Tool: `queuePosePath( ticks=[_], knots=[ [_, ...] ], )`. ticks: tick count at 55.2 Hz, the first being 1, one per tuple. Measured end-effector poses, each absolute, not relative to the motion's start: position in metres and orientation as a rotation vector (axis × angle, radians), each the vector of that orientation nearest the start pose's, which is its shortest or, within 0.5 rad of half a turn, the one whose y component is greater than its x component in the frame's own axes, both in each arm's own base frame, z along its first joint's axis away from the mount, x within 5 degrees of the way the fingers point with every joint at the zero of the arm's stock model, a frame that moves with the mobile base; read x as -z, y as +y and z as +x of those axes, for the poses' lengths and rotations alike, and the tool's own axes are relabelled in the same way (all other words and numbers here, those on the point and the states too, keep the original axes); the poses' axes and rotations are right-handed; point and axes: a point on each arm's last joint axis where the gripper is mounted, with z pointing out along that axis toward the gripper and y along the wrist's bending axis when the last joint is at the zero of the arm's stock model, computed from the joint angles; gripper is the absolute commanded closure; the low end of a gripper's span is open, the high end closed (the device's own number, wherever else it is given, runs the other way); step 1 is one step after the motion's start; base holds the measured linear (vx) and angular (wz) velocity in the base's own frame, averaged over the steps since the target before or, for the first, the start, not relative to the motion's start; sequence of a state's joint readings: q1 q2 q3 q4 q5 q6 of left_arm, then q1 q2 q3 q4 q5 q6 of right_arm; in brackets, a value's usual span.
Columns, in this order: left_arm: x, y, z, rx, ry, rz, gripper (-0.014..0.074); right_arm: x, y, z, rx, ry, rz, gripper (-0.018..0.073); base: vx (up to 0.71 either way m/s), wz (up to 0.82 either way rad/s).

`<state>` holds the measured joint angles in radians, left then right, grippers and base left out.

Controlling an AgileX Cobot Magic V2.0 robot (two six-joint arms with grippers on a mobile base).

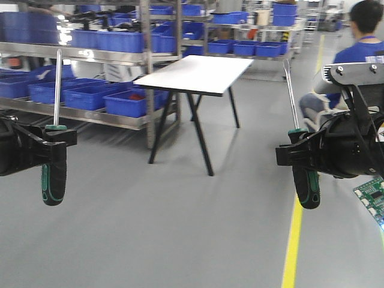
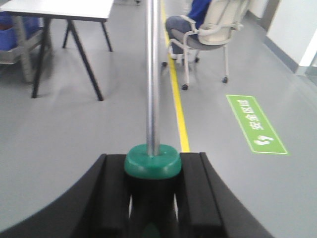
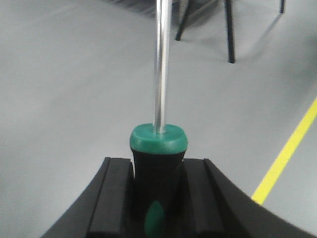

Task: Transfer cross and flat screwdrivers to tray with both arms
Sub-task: 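Hold both screwdrivers upright while the base turns away from the table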

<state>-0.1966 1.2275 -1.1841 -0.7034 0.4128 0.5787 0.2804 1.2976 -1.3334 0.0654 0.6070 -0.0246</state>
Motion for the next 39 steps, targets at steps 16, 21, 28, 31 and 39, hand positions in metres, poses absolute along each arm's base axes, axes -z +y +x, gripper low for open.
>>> queuePosePath(
  ticks=[16,21,28,31,39],
  knots=[
    [-0.4107,-0.077,0.2654,0.436,1.839,0.29,0.0594,-0.4155,0.0829,0.2754,-0.23,2.043,-0.281,0.0567,0.29,-0.47],
    [-0.4107,-0.077,0.2654,0.436,1.839,0.29,0.0594,-0.4155,0.0829,0.2754,-0.23,2.043,-0.281,0.0567,0.34,-0.41],
    [-0.4107,-0.077,0.2654,0.436,1.839,0.29,0.0594,-0.4155,0.0829,0.2754,-0.23,2.043,-0.281,0.0567,0.37,-0.31],
    [-0.4107,-0.0771,0.2654,0.436,1.839,0.291,0.0594,-0.4155,0.0828,0.2755,-0.229,2.043,-0.282,0.0567,0.39,-0.19],
    [-0.4107,-0.0771,0.2654,0.436,1.839,0.291,0.0594,-0.4155,0.0828,0.2755,-0.229,2.043,-0.282,0.0567,0.42,-0.03]
  ],
)
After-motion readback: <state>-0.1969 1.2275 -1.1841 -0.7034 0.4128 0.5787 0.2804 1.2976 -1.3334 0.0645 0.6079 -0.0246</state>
